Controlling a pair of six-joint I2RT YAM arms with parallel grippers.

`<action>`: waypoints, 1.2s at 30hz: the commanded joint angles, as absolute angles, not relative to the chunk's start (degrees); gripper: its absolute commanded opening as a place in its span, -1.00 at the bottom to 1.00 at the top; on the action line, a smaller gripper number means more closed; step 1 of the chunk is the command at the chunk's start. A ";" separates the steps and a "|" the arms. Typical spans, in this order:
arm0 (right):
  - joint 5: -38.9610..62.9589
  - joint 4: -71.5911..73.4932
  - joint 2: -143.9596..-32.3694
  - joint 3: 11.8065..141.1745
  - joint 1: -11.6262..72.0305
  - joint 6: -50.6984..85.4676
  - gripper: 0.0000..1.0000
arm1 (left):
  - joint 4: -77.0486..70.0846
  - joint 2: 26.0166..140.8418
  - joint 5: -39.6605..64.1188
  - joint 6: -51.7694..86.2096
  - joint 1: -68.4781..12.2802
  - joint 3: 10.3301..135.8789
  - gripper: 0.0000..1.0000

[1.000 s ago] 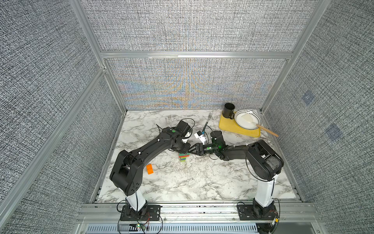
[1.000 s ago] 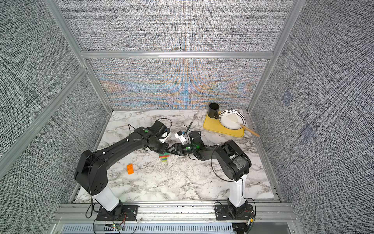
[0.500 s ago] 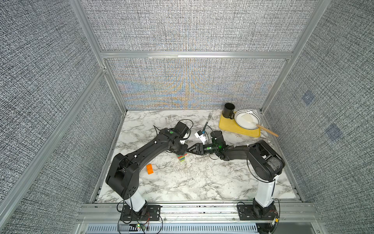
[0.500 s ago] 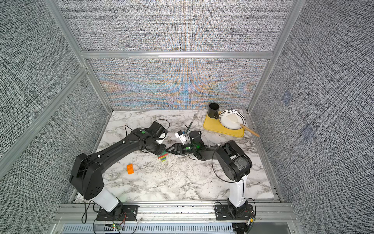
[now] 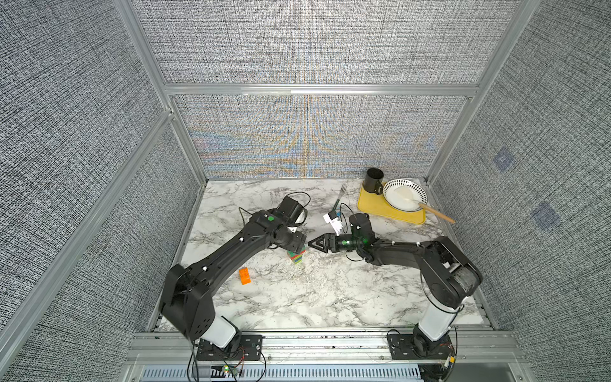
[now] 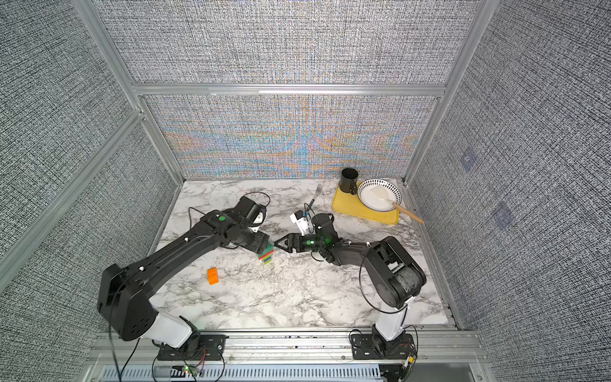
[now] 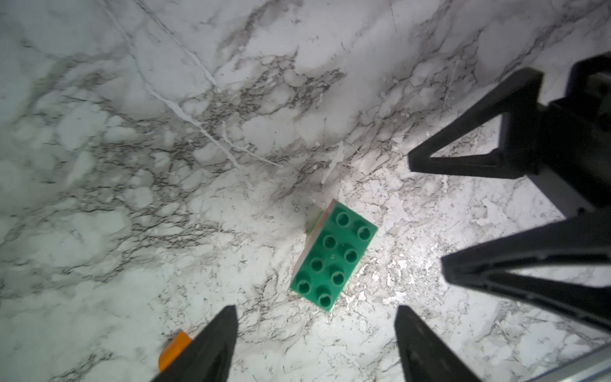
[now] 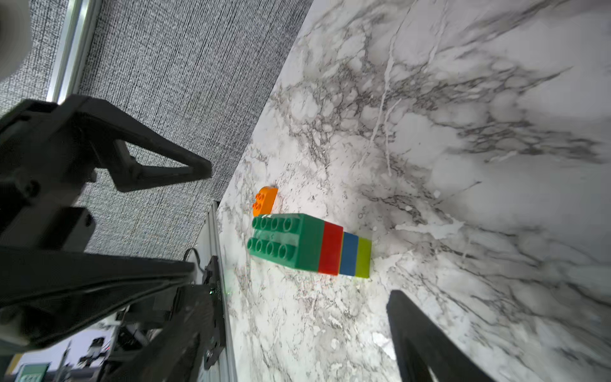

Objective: Assemble an ice cream with lego
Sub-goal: Pick up the lego brick from the center of the board.

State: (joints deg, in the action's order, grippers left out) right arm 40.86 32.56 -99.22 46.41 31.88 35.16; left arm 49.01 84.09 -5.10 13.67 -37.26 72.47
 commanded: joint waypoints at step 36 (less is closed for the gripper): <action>-15.36 39.08 -78.24 32.12 49.83 9.46 0.68 | 38.33 78.40 0.02 44.84 -8.96 42.03 0.40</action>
